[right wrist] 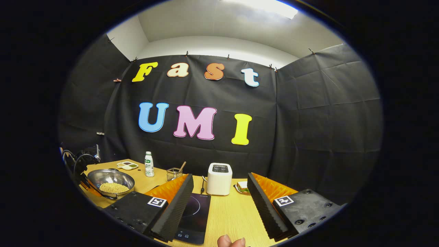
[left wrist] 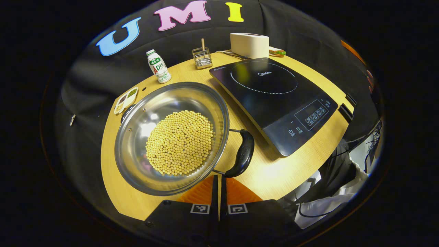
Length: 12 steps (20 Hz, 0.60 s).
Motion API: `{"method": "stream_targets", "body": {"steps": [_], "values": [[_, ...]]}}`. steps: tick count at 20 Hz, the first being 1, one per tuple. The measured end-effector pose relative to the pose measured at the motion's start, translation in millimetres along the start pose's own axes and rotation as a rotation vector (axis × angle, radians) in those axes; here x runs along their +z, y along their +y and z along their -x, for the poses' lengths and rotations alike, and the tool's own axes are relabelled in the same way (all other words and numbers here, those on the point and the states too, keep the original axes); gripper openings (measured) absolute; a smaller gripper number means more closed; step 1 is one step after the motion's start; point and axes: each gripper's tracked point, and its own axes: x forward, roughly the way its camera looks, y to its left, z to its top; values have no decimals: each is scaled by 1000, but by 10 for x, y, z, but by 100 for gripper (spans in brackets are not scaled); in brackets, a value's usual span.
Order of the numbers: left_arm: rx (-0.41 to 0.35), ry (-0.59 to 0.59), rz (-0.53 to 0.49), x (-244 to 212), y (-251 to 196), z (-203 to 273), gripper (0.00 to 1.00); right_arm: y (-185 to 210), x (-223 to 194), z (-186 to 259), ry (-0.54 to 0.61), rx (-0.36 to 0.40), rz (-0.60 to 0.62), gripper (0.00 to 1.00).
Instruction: First push the handle of the pot to place it horizontally, then grasp the pot with both hands and set it on the induction cooktop.
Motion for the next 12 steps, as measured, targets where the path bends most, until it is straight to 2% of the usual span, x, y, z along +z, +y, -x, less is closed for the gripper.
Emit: {"method": "stream_targets", "body": {"steps": [12], "values": [[61, -24, 36, 507, -96, -191, 5, -85, -102, -10, 22, 0, 9, 98]]}}
